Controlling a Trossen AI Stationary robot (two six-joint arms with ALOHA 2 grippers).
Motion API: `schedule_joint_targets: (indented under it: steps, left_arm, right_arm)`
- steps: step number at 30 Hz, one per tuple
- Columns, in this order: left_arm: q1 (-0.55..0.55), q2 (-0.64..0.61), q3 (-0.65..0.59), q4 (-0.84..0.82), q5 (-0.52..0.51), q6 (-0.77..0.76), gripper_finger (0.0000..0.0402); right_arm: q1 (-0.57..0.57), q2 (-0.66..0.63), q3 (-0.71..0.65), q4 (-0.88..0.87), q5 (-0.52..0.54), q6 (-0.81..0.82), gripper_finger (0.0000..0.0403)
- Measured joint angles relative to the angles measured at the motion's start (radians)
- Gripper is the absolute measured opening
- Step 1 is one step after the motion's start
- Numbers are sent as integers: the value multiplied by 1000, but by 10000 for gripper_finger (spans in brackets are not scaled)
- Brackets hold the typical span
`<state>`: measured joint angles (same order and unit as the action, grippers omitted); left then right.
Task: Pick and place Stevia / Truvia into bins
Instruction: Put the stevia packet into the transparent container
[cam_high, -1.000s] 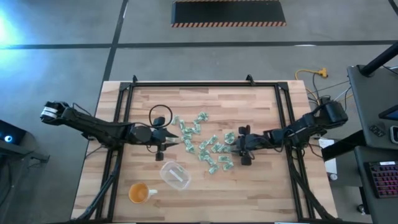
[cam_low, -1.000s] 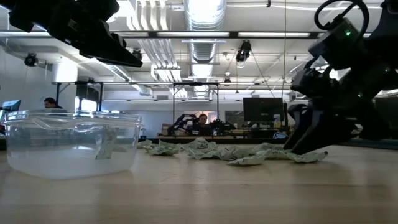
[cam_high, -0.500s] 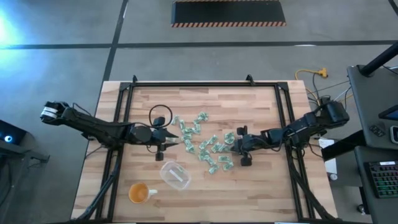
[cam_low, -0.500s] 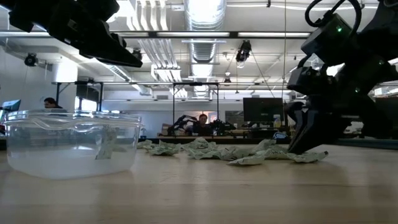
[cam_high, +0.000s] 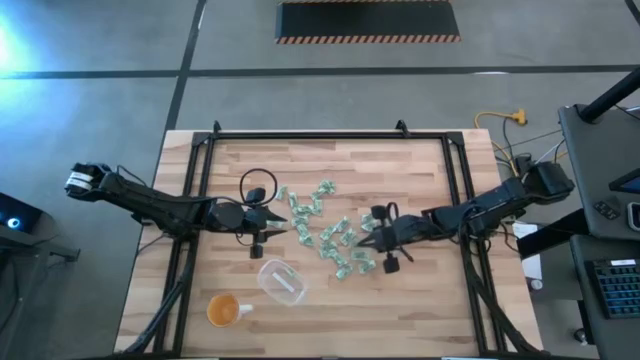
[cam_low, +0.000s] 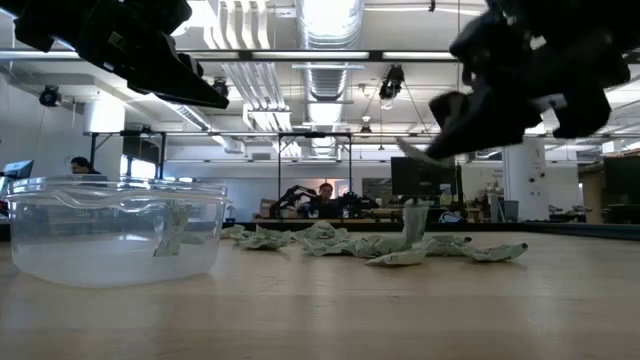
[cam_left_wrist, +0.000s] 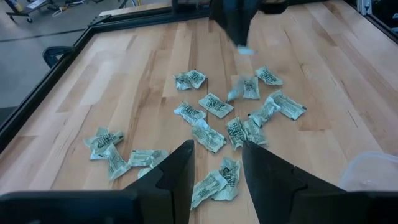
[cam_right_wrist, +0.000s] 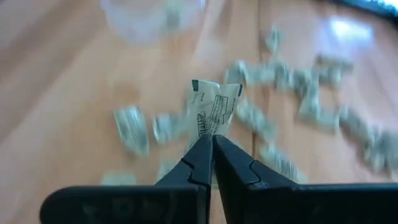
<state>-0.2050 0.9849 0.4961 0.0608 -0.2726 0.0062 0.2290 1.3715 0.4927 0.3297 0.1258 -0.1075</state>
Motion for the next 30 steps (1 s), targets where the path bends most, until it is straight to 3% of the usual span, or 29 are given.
schedule_joint_targets:
  steps: [6,16,30]
  left_arm:
    - [0,7,-12,0,45,-27,118]
    - [-1,11,-14,-56,58,-27,118]
    - [1,-8,-12,-146,8,-27,118]
  right_arm:
    - [31,135,111,121,-11,-81,9]
    - [55,476,441,129,-135,-175,9]
    - [55,723,743,44,-205,-188,9]
